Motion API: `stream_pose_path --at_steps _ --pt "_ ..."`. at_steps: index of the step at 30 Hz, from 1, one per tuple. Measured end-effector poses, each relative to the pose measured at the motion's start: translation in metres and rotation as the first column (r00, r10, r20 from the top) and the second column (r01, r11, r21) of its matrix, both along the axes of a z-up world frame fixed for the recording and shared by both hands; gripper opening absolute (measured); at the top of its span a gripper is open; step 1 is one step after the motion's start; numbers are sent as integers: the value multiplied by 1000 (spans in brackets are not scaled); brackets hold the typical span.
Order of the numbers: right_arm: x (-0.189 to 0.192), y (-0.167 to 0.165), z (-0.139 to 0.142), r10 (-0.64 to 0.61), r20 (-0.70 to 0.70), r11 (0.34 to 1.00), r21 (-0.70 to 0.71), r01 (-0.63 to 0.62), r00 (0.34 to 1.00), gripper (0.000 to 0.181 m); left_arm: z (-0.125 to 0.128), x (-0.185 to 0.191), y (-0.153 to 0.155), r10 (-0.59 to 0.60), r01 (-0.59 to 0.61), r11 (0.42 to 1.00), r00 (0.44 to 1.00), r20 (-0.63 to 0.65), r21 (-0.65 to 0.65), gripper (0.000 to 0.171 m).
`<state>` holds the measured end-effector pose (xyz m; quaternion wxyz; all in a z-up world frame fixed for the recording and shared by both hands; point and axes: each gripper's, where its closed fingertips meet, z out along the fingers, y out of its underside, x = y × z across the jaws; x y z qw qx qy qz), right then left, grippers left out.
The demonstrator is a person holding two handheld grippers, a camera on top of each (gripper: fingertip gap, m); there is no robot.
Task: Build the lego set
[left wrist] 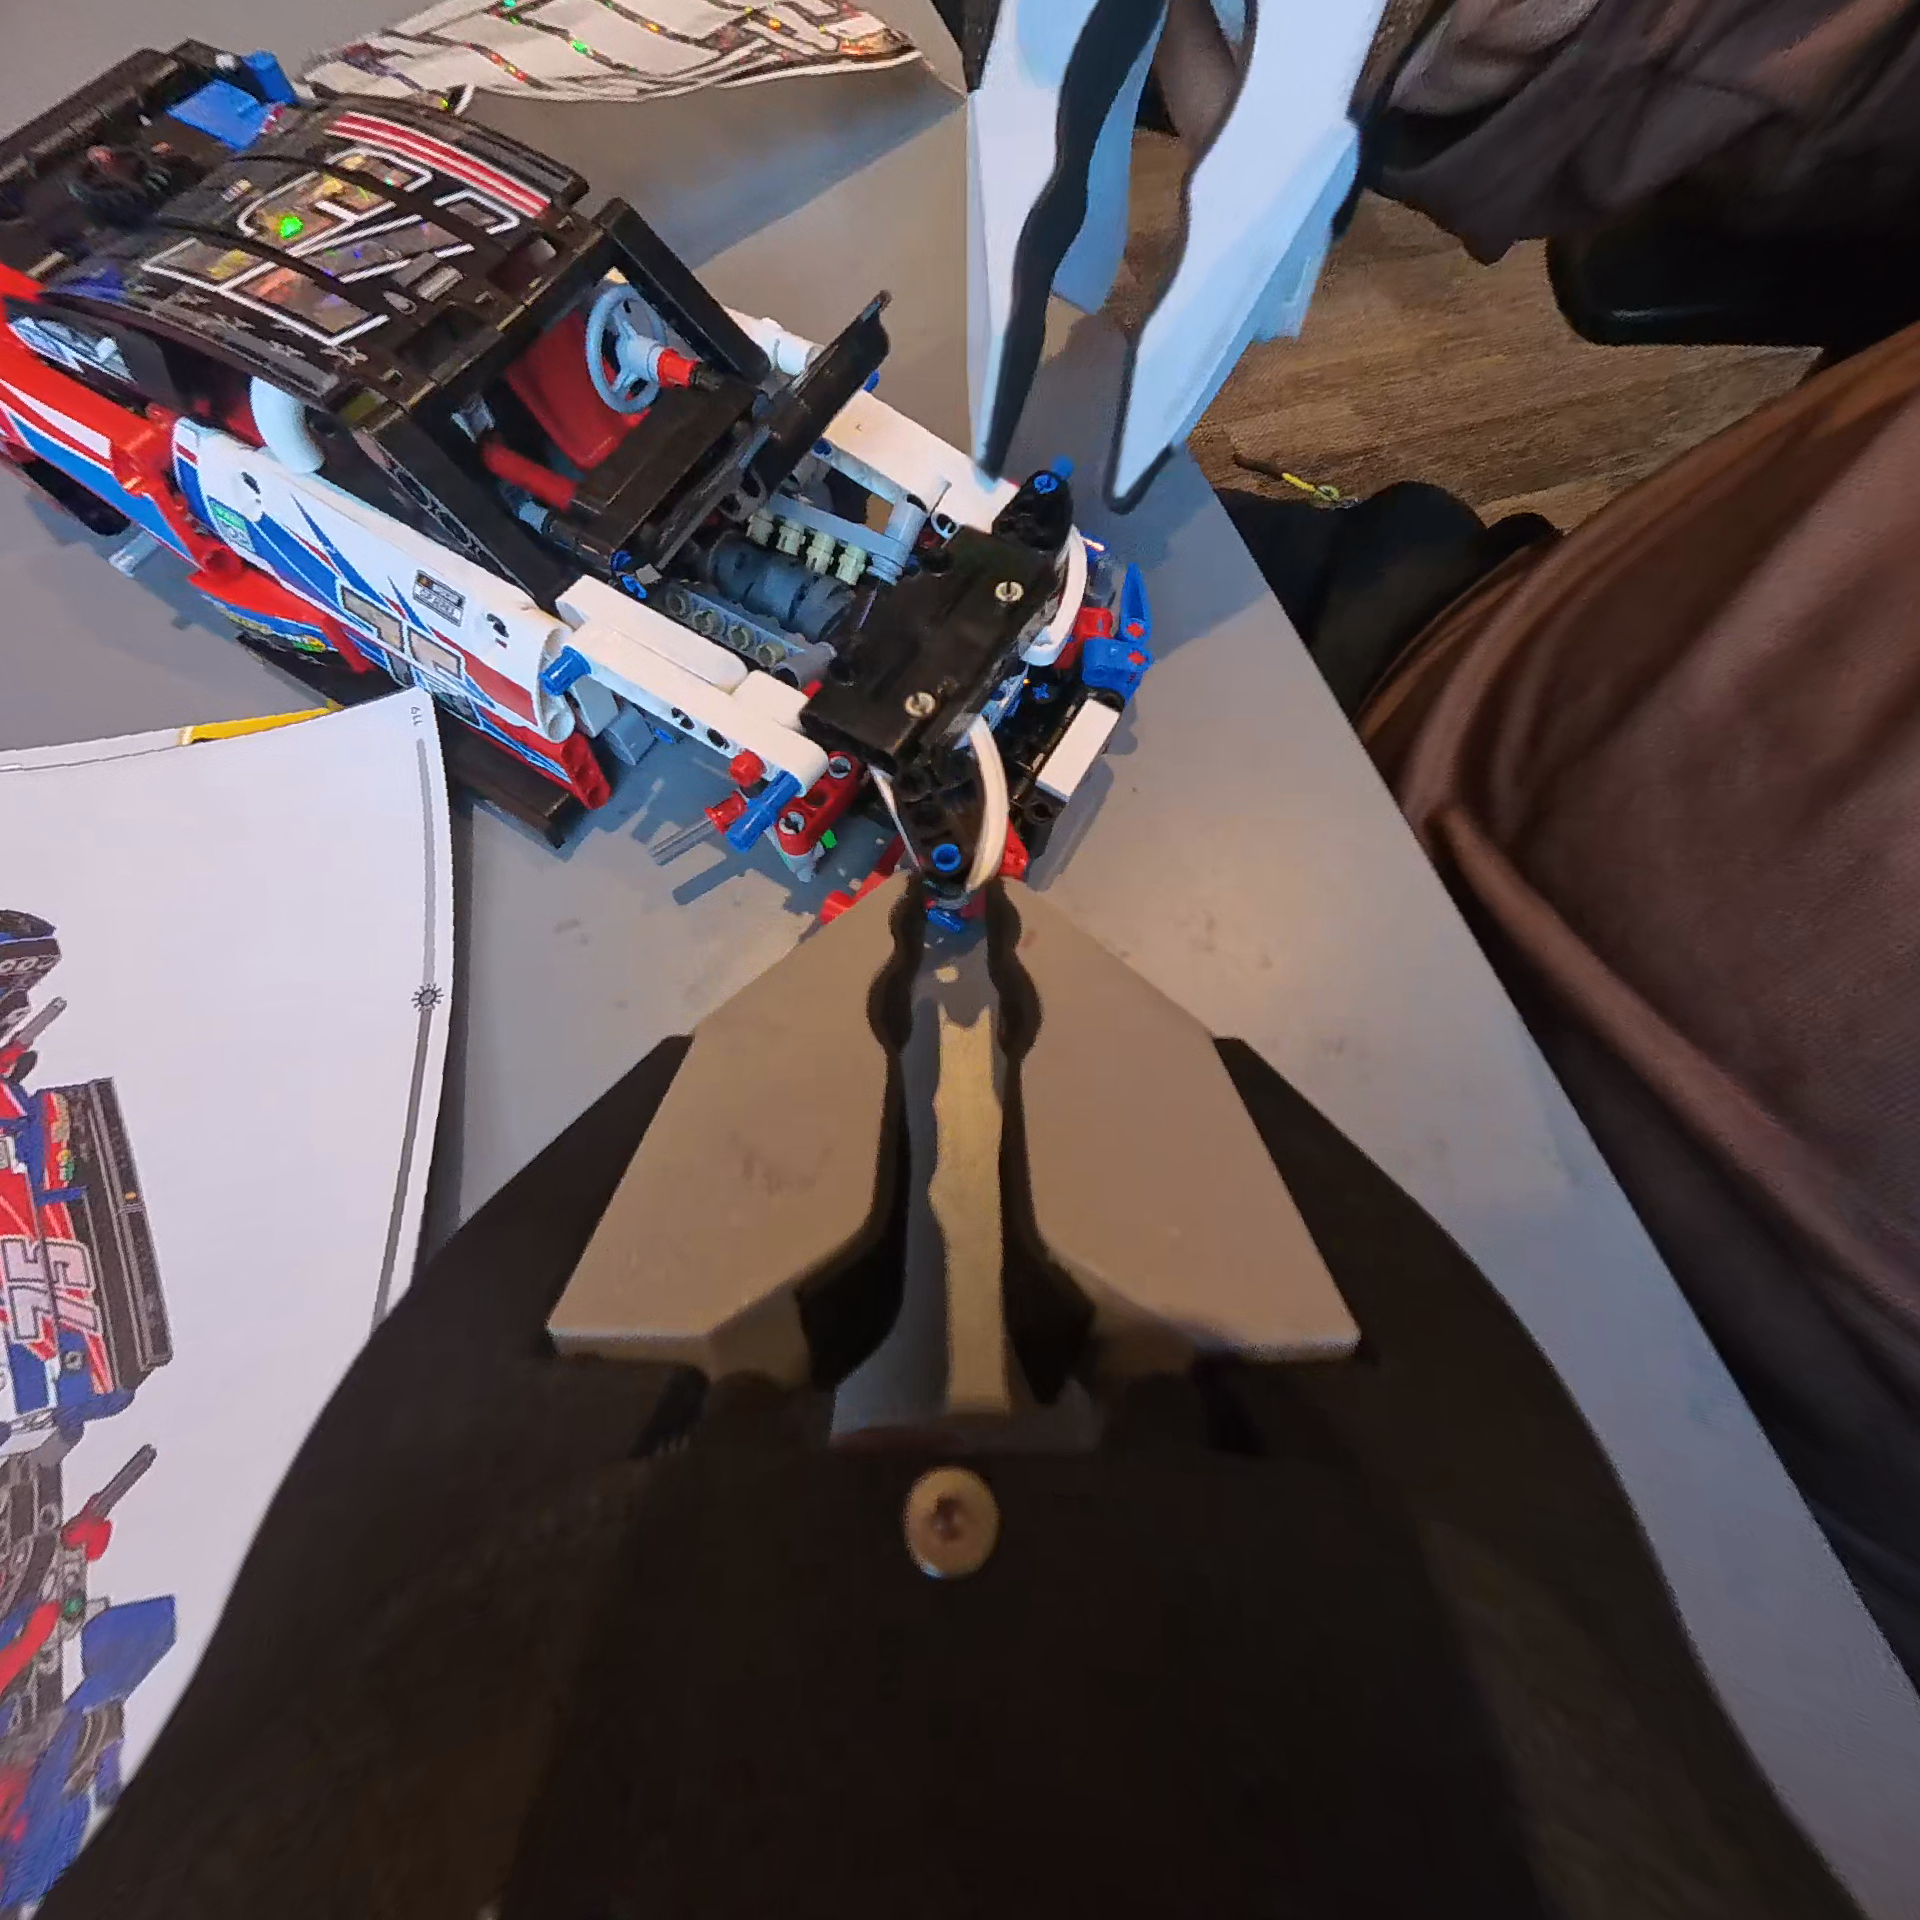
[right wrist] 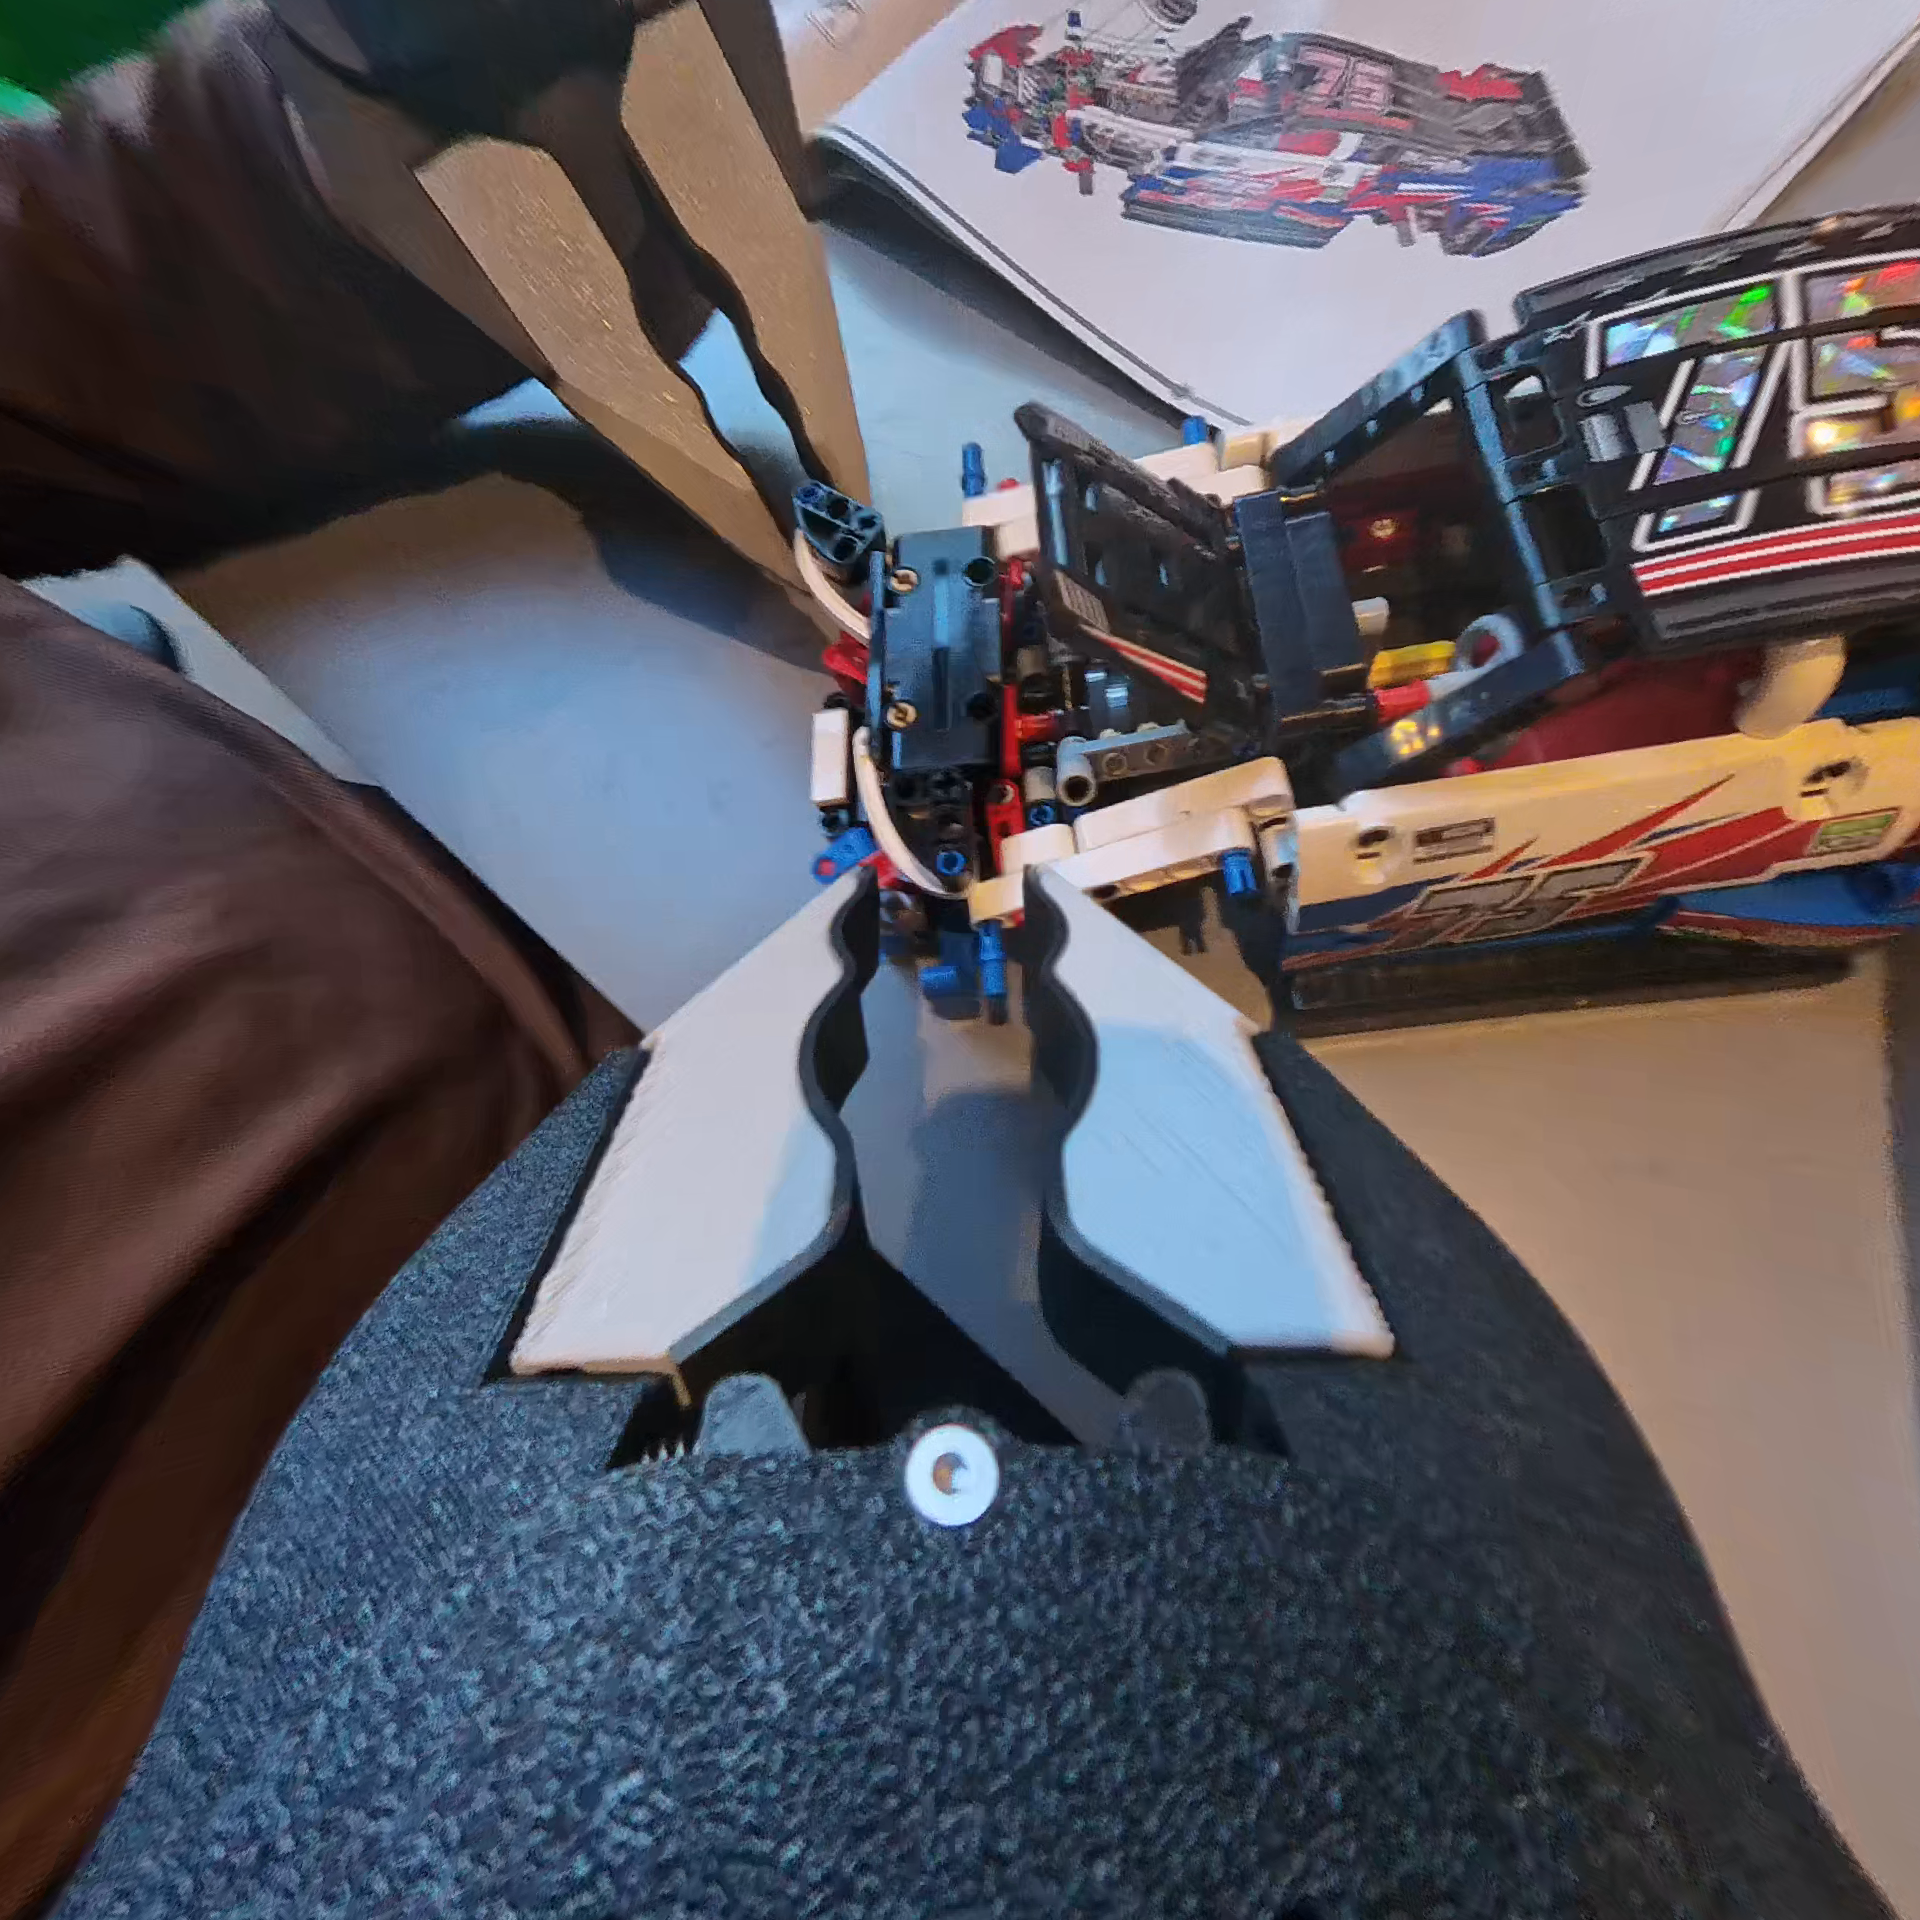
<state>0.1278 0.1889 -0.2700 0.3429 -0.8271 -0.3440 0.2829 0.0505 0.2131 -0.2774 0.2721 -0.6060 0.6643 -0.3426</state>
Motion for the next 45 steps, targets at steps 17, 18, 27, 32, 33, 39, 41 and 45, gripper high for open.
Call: stream_pose_path --at_steps 17,18,27,32,33,39,41,45 --pt "-9 -3 -2 219 133 969 90 -232 967 17 8 1 -4 -99 104 992 992 72 -73 8" --pt "-8 -4 1 223 109 970 79 -232 969 17 10 0 -4 -106 113 991 991 81 -79 7" --pt "-1 -12 -6 156 20 988 7 -157 987 16 -1 0 11 -26 32 991 999 43 -132 6" --pt "-3 -15 -7 153 1 988 5 -153 988 16 0 4 5 -9 10 994 1000 9 -106 44" --pt "-4 -14 -7 152 1 988 10 -152 988 16 -1 6 3 -12 12 996 1000 1 -93 44" --pt "-5 -14 -10 153 29 987 43 -154 988 16 -7 15 -1 -47 47 998 999 -7 -29 14" --pt "-6 -14 -11 158 49 985 58 -161 986 16 -4 13 -1 -60 61 997 998 11 -37 14" --pt "-7 -15 -8 154 59 983 89 -159 986 16 -1 10 1 -83 85 995 996 38 -51 9"
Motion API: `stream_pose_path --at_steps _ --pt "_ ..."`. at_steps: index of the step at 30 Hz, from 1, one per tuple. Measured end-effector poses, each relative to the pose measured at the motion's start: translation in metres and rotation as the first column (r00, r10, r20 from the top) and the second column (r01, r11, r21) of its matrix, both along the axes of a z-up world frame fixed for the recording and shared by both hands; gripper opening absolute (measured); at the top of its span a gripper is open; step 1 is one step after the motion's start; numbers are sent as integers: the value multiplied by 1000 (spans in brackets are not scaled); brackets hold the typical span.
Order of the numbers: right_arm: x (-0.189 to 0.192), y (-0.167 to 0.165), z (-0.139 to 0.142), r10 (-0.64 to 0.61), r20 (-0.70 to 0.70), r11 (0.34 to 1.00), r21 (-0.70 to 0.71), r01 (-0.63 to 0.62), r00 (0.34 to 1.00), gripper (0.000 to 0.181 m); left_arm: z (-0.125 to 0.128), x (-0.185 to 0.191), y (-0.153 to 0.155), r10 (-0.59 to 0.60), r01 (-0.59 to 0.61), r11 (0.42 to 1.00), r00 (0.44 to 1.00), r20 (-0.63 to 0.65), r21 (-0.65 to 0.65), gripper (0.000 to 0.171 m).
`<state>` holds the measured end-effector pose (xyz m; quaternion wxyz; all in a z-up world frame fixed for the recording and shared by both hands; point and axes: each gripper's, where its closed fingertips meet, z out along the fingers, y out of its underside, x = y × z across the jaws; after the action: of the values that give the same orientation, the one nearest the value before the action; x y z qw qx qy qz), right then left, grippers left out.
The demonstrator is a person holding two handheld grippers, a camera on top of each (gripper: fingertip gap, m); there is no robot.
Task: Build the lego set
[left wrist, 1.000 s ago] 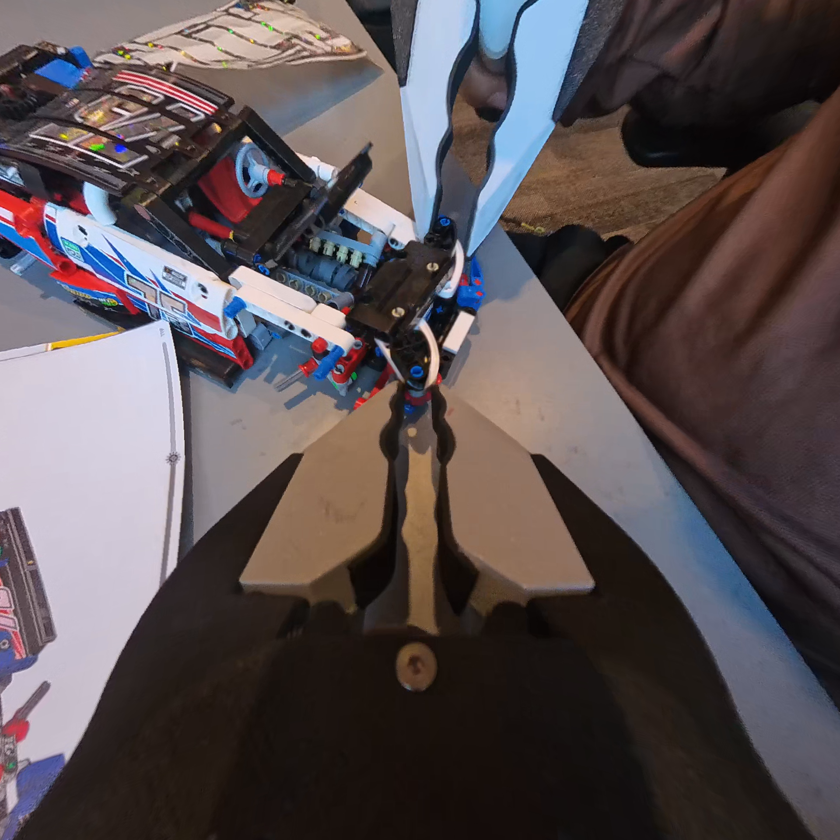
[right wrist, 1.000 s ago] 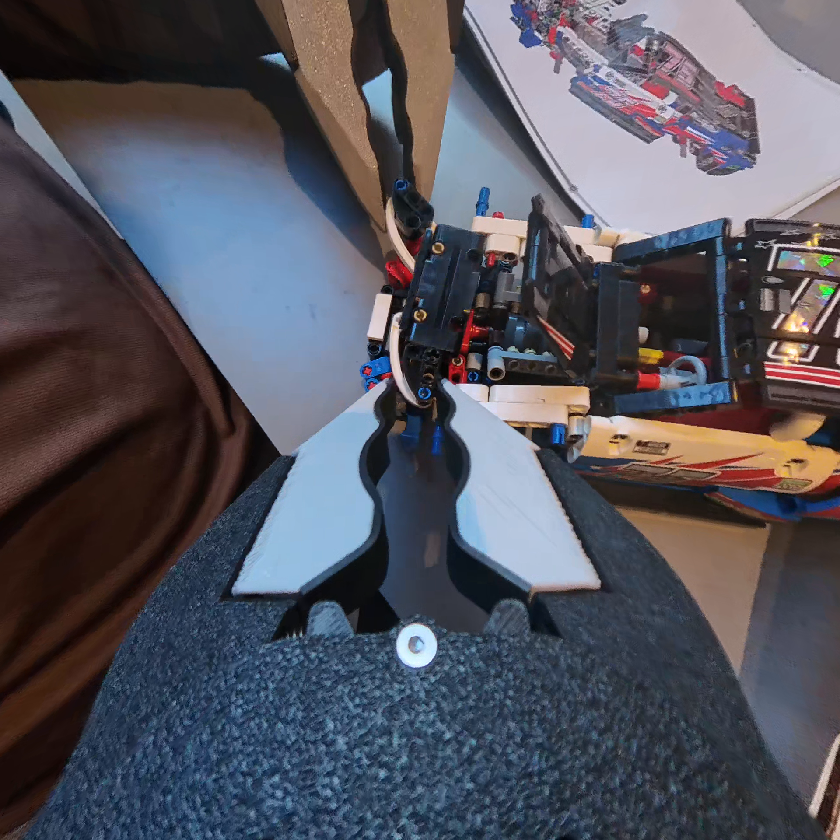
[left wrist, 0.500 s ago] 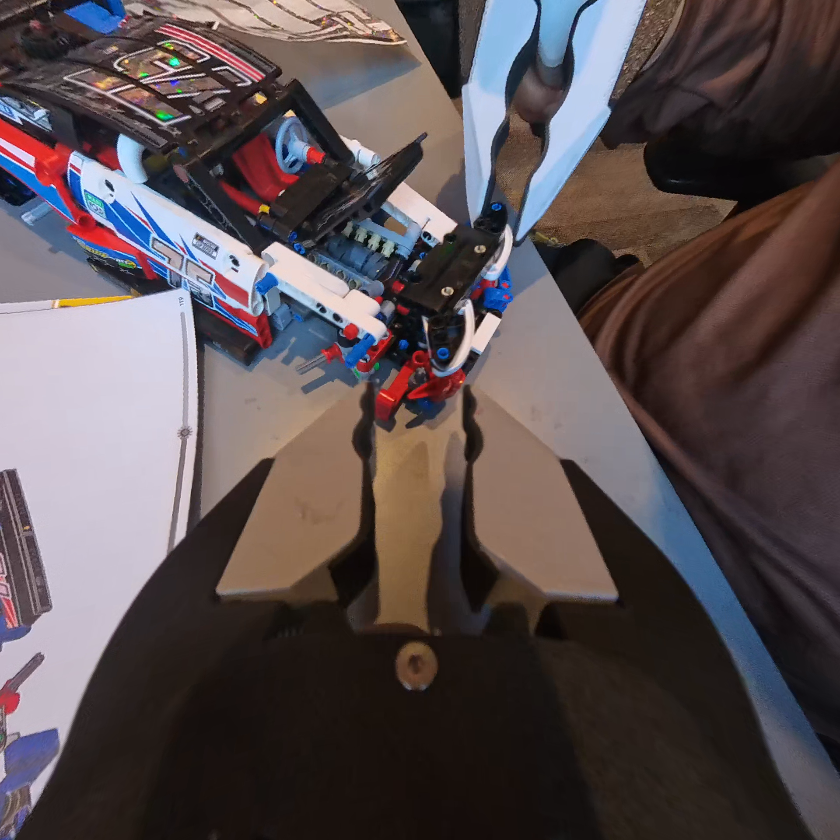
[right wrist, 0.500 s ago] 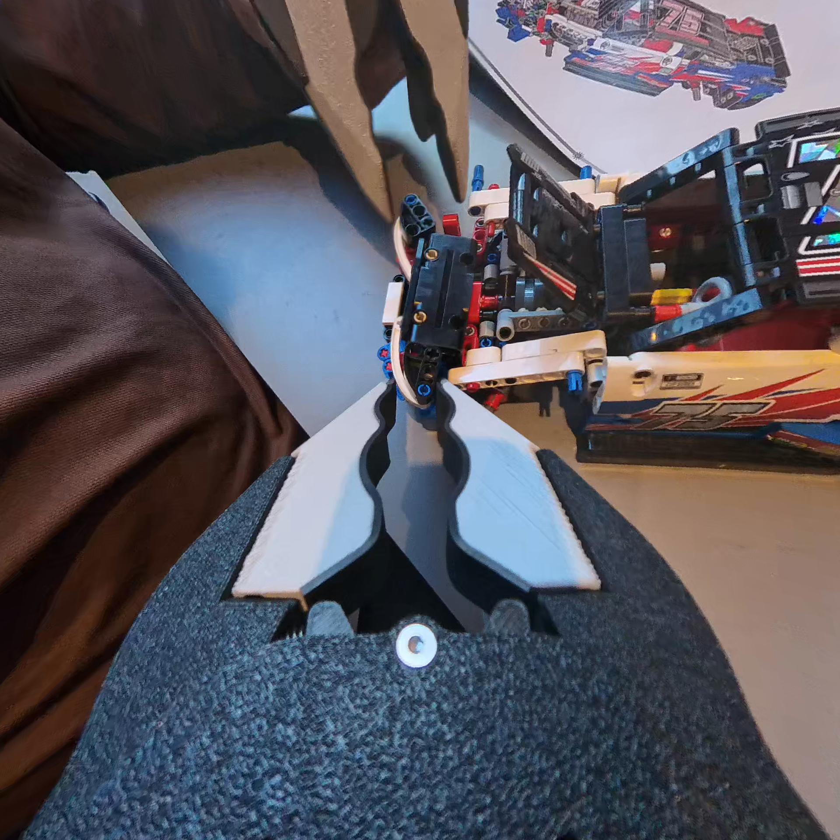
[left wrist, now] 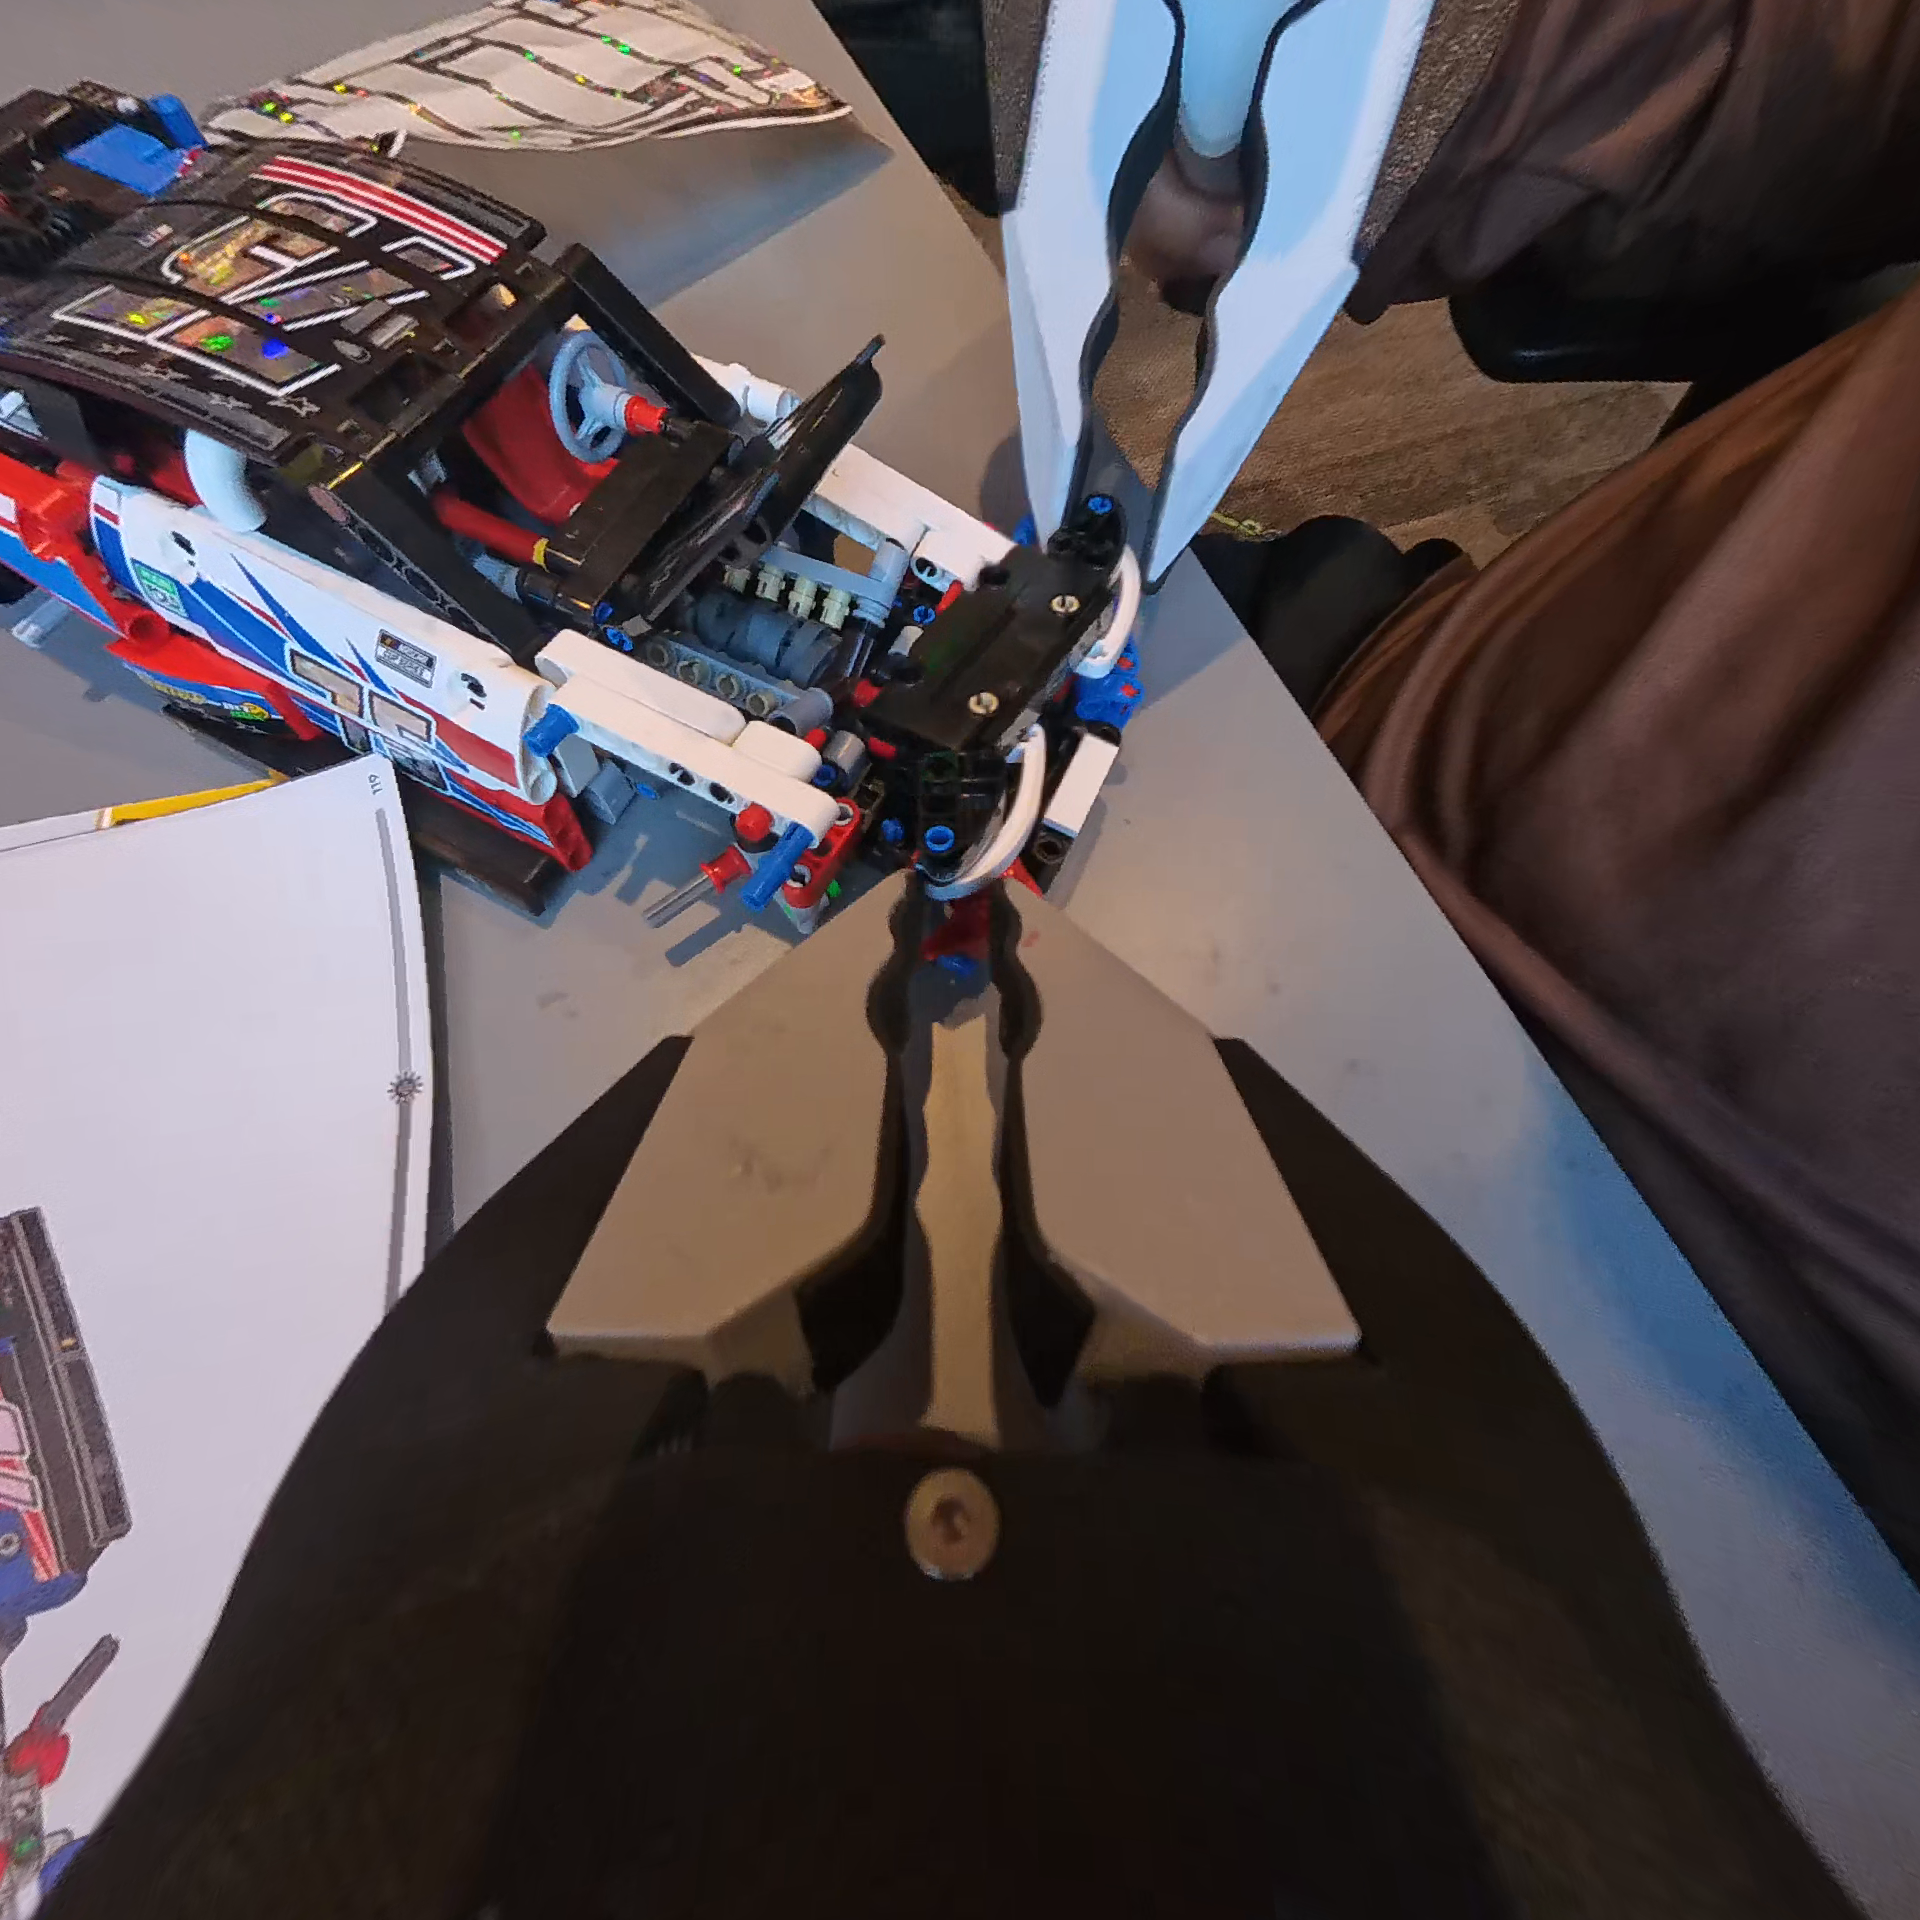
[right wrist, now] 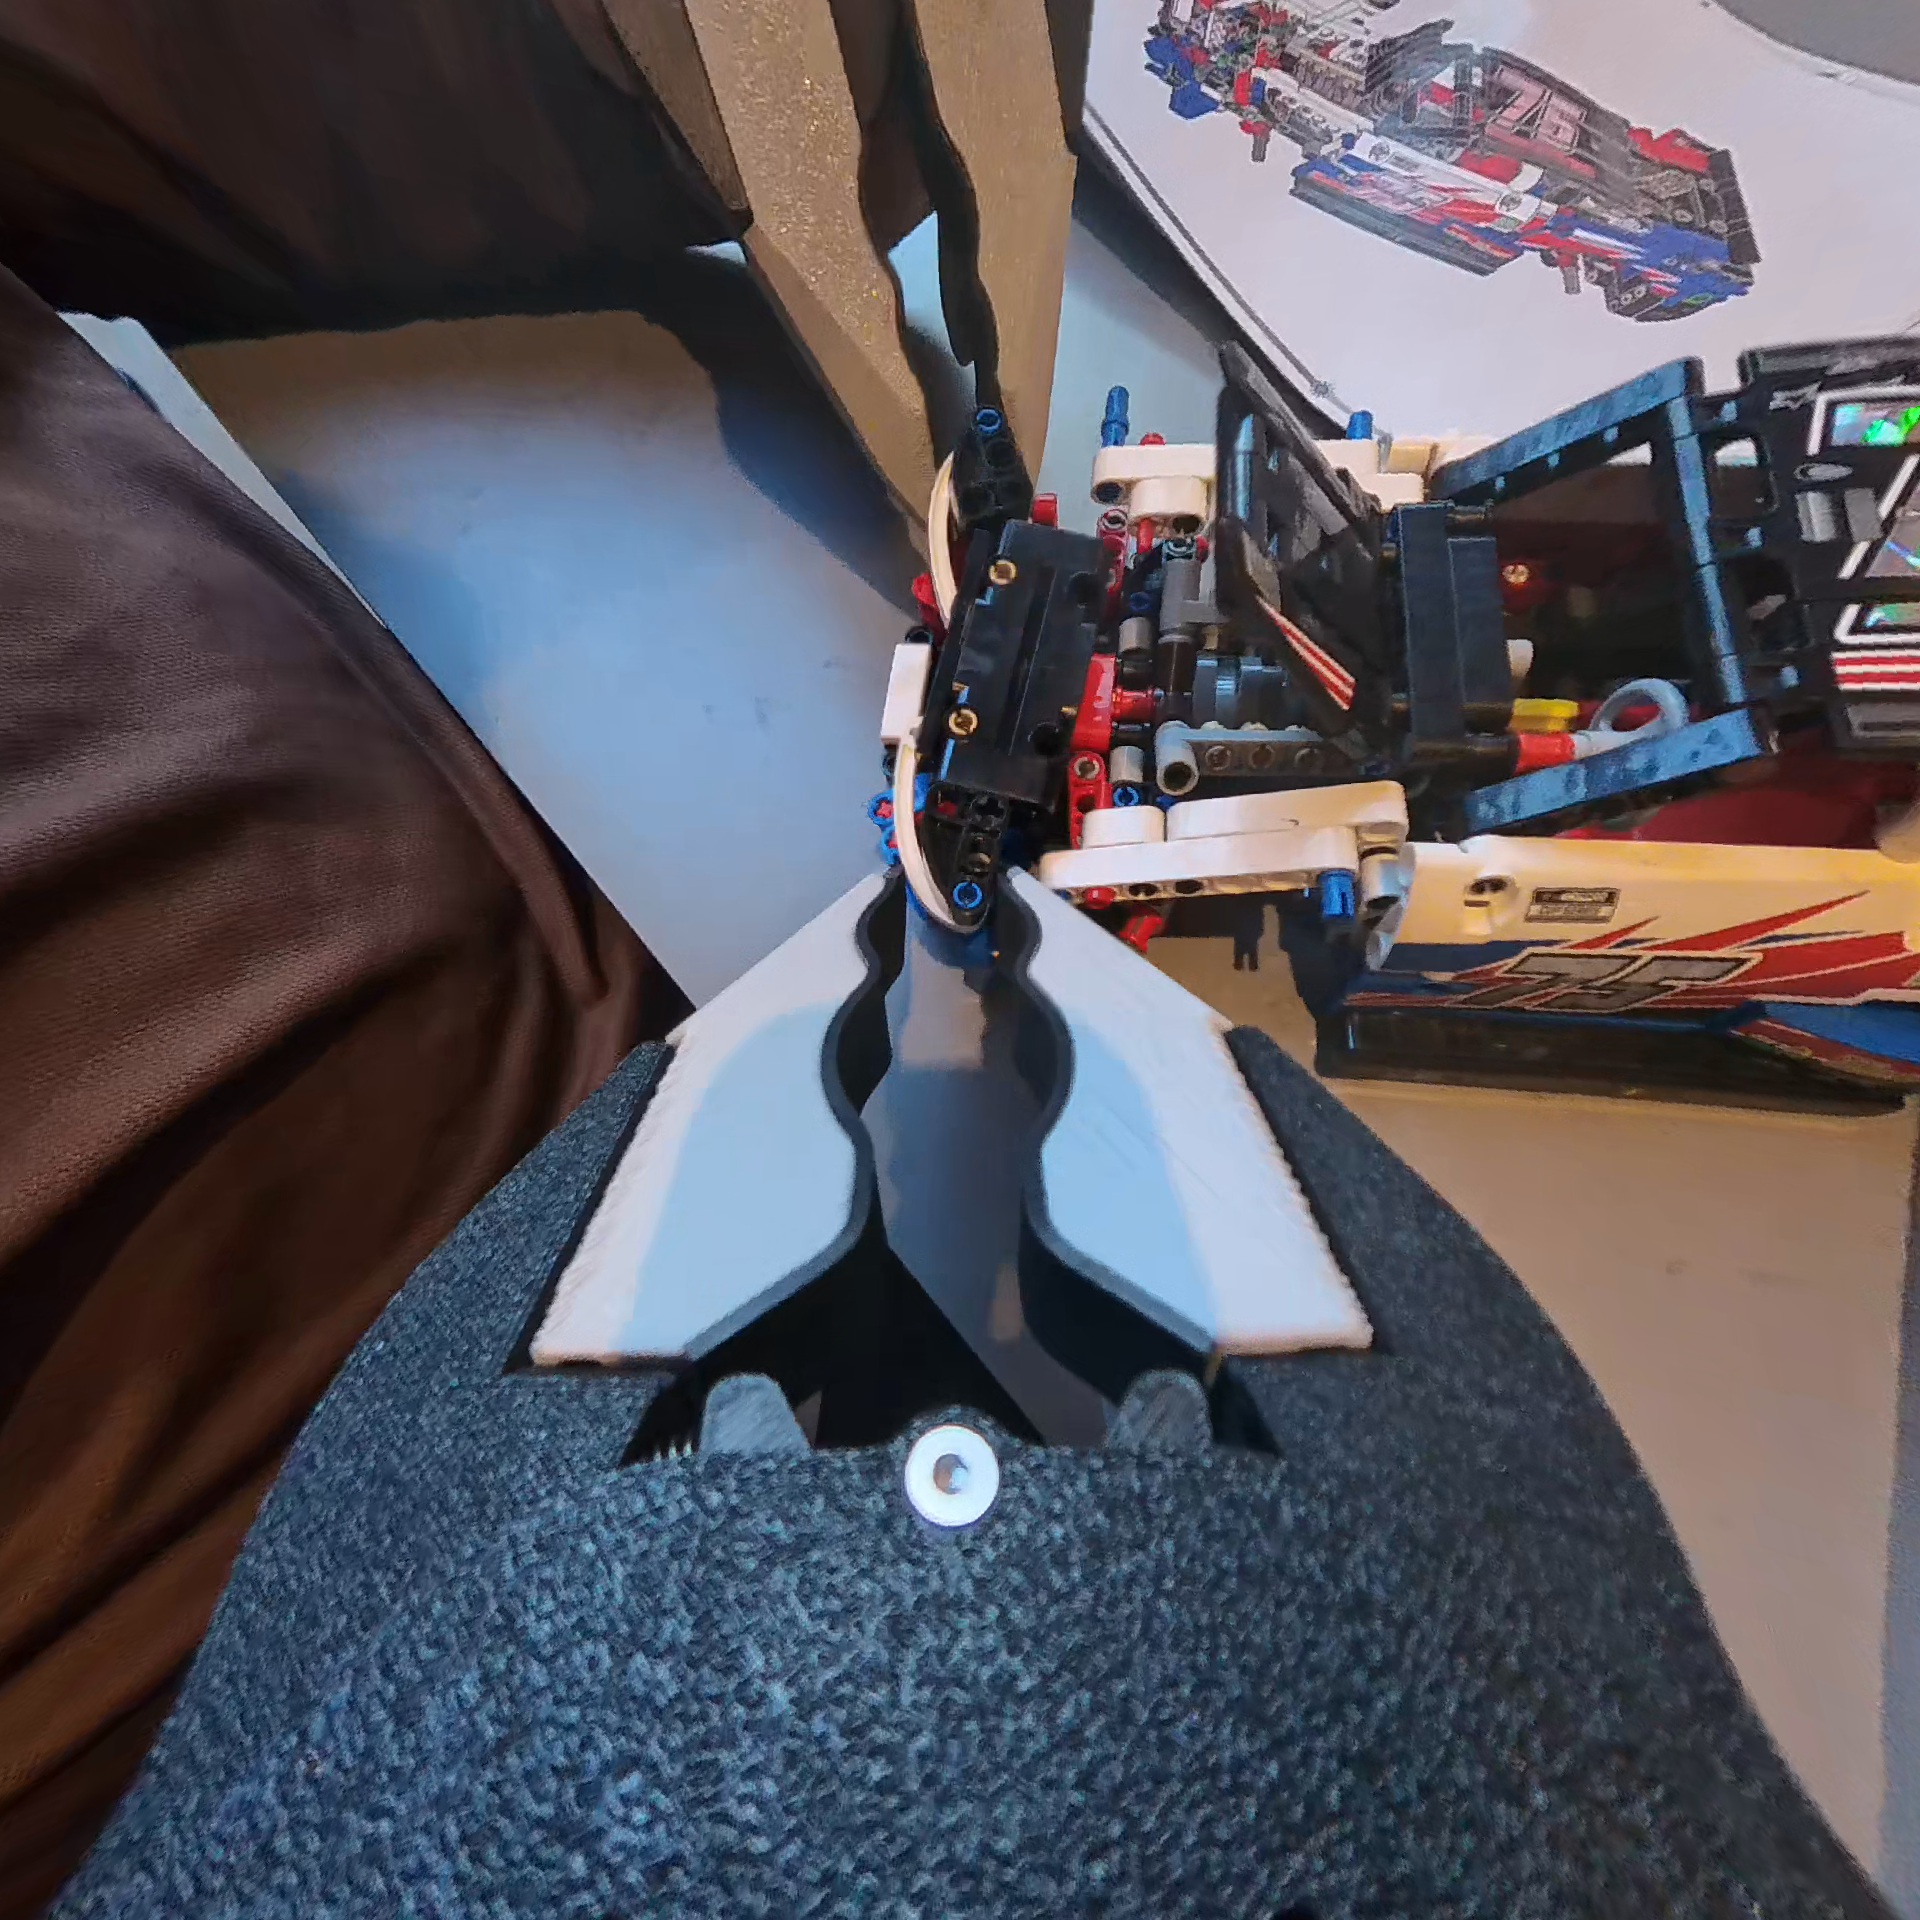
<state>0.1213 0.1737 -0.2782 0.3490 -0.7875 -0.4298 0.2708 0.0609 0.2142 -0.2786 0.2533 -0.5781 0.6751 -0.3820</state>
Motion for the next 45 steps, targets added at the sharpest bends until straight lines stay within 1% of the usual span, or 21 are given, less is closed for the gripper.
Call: stream_pose_path --at_steps 3,5,7,10,12,13,15,17,18,20,22,25,29,32,34,36,40,42,45 --pt "-1 -1 7 -2 -59 1000 -23 1 998 16 6 -1 -1 -17 17 1000 999 29 -1 8" --pt "-1 1 16 -14 -133 998 -55 6 991 16 13 0 0 -11 12 1000 998 62 -7 8" --pt "1 5 24 -31 -197 995 -99 11 980 16 20 0 0 -14 13 1000 994 105 17 5" --pt "3 8 26 -31 -229 993 -119 4 973 16 15 -2 3 -8 5 999 997 77 39 0" --pt "3 7 24 -26 -233 991 -132 -5 972 16 11 -4 7 13 -16 999 998 63 38 0" --pt "2 6 22 -25 -224 992 -130 -5 974 16 9 -5 9 23 -24 999 998 56 32 0" --pt "2 5 13 -20 -175 994 -109 0 984 16 7 -7 13 47 -48 998 998 44 27 7" --pt "0 2 5 -5 -117 996 -85 -5 993 16 6 -9 13 43 -44 999 999 33 18 12" --pt "-2 0 4 9 -97 998 -62 -15 995 16 6 -9 12 41 -42 999 999 35 16 14" --pt "-3 -1 0 21 -48 1000 -20 -22 999 16 7 -9 11 42 -42 999 999 35 4 25" --pt "-2 -2 -1 24 -14 1000 1 -24 1000 16 8 -6 9 43 -42 999 999 33 -6 29" --pt "1 0 2 16 20 999 31 -17 1000 16 9 -1 6 32 -33 999 999 22 37 34" --pt "5 0 10 10 22 999 48 -11 1000 20 14 9 3 14 -16 987 1000 11 158 34" --pt "5 5 11 -31 38 998 64 29 999 21 14 15 -1 -6 9 981 1000 -19 192 36" --pt "-1 8 15 -49 16 996 70 48 999 21 13 18 -3 -13 20 975 999 -34 219 36" --pt "-9 8 16 -43 15 996 85 41 999 24 13 18 -8 -41 51 972 998 -46 228 35" --pt "-17 13 7 -41 75 990 136 31 996 28 2 18 -9 -80 107 957 991 -111 268 31" --pt "-17 15 1 -41 119 989 148 23 992 27 2 20 -11 -102 128 958 988 -112 258 27" --pt "-18 15 2 -40 131 987 157 19 991 27 2 21 -11 -121 145 960 986 -113 240 27"
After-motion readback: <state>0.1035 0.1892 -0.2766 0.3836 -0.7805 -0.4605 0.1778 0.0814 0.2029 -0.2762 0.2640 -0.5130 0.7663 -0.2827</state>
